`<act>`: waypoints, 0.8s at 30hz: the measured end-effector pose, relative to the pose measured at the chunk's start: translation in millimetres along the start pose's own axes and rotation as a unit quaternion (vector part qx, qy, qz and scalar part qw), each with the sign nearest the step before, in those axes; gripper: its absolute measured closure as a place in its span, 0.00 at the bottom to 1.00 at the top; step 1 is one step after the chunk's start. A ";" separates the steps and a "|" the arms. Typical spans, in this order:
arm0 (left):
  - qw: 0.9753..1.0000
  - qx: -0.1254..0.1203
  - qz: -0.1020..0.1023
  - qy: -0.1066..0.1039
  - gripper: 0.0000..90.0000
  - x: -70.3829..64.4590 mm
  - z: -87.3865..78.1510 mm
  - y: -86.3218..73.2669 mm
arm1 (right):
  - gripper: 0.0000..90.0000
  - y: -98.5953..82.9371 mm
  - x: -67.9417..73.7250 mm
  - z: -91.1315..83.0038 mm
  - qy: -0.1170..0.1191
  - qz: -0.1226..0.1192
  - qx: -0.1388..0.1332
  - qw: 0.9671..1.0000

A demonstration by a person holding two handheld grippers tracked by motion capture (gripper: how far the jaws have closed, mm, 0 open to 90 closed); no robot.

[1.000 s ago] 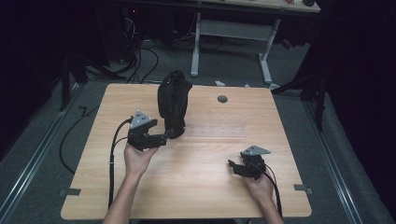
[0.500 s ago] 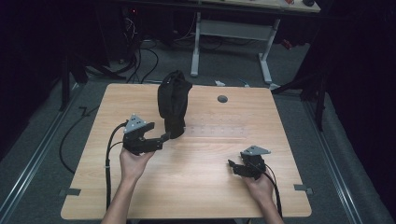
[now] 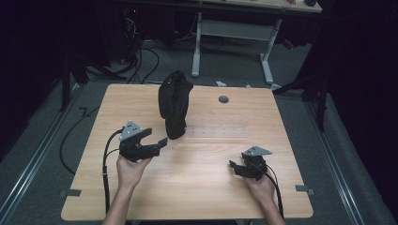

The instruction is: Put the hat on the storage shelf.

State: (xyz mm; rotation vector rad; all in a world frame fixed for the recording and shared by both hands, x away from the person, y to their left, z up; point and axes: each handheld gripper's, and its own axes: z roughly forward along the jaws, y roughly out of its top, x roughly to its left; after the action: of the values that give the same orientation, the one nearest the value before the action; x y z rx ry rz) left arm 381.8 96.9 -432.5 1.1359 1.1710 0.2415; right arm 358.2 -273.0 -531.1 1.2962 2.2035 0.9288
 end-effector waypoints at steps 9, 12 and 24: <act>1.000 -0.005 -0.007 0.001 0.27 2.9 -8.8 -1.2 | 0.39 0.0 0.0 0.0 0.000 0.000 0.000 1.000; 1.000 -0.003 -0.008 0.001 0.27 4.0 -10.7 -2.7 | 0.39 0.0 0.2 -0.1 0.000 0.002 0.001 1.000; 1.000 0.003 -0.013 0.012 0.27 15.4 -20.2 -7.9 | 0.39 0.0 0.1 -0.1 0.001 0.001 0.001 1.000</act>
State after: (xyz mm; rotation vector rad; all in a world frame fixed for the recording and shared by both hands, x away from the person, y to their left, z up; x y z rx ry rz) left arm 369.0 115.1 -447.0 1.1243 1.2071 0.2321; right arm 358.1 -272.9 -531.0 1.2999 2.2037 0.9297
